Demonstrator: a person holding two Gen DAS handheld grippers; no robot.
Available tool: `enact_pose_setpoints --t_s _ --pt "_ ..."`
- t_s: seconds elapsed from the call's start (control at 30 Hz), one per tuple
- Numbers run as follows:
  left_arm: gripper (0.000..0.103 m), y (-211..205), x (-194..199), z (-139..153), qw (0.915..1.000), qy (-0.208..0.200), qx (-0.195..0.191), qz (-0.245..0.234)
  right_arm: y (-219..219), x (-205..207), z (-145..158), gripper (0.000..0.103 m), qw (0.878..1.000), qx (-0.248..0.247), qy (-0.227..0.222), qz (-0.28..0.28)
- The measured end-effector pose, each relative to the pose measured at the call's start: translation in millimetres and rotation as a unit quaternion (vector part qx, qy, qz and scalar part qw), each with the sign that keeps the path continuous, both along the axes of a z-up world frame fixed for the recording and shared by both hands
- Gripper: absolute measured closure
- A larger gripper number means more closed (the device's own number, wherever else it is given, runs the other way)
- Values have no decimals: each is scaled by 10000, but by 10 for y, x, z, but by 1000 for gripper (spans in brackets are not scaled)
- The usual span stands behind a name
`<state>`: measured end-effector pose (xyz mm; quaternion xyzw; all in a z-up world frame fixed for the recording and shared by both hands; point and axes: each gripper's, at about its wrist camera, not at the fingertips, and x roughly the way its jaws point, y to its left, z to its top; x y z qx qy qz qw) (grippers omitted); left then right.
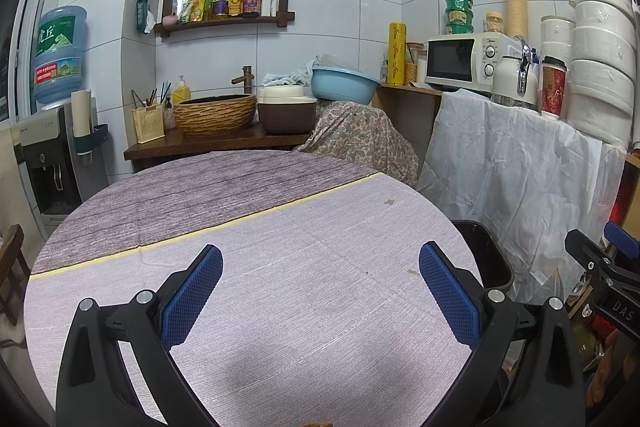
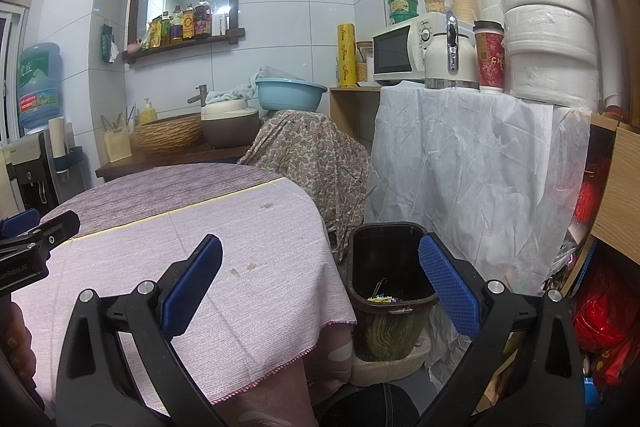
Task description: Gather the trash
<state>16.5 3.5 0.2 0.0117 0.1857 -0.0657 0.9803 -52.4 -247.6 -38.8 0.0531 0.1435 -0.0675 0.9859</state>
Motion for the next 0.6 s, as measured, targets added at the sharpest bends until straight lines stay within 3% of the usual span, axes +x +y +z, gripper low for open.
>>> enact_pose_setpoints --t_s 0.6 --pt "5 -9 -44 -32 9999 -83 49 81 -1 2 -4 6 10000 -4 -4 5"
